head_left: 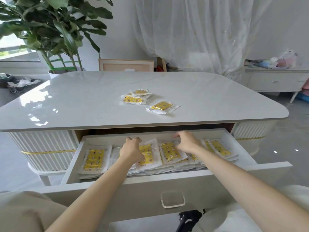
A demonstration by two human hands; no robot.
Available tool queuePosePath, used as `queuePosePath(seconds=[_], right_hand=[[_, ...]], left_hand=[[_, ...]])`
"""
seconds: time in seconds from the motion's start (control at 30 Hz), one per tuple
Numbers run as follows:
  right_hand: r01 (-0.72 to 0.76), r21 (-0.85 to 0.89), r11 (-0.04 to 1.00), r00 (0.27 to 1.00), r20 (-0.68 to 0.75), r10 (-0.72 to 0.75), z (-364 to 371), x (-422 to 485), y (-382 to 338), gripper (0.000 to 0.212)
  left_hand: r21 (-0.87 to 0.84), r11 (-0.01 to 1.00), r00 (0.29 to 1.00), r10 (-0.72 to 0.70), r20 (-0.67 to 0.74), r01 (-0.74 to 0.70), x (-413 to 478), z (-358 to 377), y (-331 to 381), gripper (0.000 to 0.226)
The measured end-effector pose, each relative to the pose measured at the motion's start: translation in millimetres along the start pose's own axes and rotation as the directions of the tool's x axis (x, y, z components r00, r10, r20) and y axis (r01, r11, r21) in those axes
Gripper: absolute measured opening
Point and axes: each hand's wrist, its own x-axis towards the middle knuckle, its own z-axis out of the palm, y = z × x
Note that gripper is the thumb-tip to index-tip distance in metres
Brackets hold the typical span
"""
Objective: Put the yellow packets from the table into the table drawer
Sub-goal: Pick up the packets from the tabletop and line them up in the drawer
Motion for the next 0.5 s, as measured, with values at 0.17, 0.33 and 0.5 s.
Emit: queuePosePath(seconds=[0.17, 0.33, 0.5], right_hand=[[0.265, -0.203, 0.943, 0.945, 0.25, -0.212, 5, -1, -5, 0.061], [0.233, -0.225, 0.946, 0.941, 0.295, -0.162, 14, 0, -2, 0.067], [0.201, -0.194, 0.96, 0.943, 0.305, -0.136, 15, 2, 0, 0.067]], left_hand=[[0.224, 0.931, 0.956, 0.273, 0.103, -0.29, -3, 6, 2, 0.068], [0.306, 0.873, 0.914, 0.305, 0.267, -0.381, 4, 11, -5, 0.07], [0.358, 0.866, 0.929, 0.269, 0.255, -0.349, 13, 13, -4, 0.072]])
